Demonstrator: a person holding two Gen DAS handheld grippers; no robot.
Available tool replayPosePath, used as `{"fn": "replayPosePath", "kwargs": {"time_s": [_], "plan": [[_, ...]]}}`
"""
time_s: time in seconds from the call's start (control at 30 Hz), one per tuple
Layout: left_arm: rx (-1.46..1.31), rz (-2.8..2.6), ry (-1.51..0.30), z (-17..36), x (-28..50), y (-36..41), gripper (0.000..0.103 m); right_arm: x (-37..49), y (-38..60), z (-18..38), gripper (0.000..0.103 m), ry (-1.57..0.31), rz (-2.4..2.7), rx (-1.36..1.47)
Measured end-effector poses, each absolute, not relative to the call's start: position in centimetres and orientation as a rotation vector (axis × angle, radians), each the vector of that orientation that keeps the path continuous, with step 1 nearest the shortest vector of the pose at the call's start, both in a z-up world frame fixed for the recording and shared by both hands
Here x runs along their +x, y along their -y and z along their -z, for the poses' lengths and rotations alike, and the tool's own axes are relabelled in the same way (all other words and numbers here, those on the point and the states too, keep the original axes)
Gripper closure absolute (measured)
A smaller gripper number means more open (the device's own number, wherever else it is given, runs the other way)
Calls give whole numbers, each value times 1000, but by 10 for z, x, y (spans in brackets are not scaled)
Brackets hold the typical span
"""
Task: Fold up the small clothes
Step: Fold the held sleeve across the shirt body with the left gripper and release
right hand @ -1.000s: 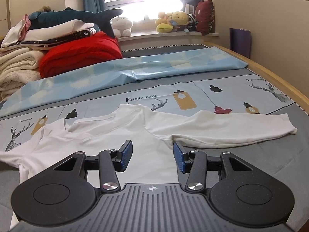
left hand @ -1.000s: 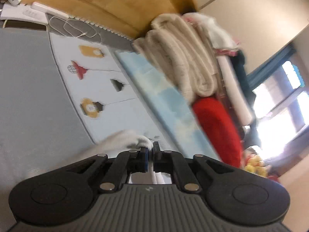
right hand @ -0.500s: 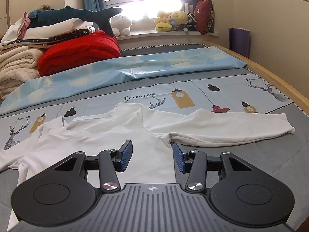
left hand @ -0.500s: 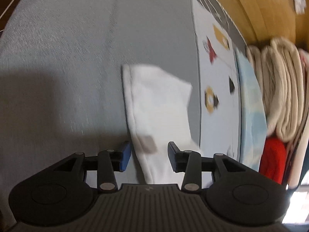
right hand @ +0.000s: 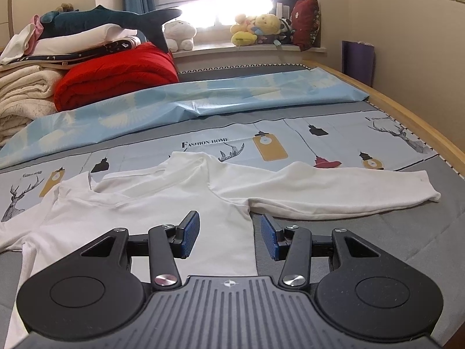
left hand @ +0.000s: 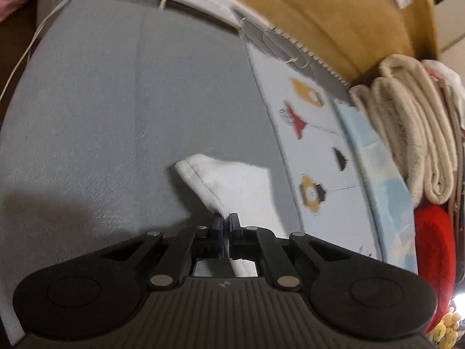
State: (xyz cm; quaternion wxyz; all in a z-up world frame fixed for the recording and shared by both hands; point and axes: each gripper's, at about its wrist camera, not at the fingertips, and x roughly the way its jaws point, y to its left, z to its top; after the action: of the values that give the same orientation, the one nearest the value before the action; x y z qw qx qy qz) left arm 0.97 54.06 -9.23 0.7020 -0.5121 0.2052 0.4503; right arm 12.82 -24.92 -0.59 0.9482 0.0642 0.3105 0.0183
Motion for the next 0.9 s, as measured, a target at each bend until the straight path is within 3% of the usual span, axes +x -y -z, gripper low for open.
{"fn": "replayPosePath", "kwargs": {"time_s": [0.13, 0.2, 0.23, 0.53, 0.73, 0.9], "plan": [[-1300, -1046, -484, 112, 1, -547, 78, 132, 252, 8, 54, -641, -26, 148], [-1316, -1055, -475, 117, -1, -549, 87, 132, 252, 8, 54, -644, -25, 154], [-1278, -1062, -487, 113, 2, -548, 100, 131, 251, 8, 54, -643, -28, 150], [-938, -731, -459, 39, 71, -482, 100, 130, 246, 8, 54, -660, -40, 144], [-658, -324, -518, 3, 166, -347, 100, 135, 238, 14, 54, -683, -55, 141], [-593, -18, -569, -1, 227, -218, 100, 134, 233, 17, 54, -681, -60, 119]]}}
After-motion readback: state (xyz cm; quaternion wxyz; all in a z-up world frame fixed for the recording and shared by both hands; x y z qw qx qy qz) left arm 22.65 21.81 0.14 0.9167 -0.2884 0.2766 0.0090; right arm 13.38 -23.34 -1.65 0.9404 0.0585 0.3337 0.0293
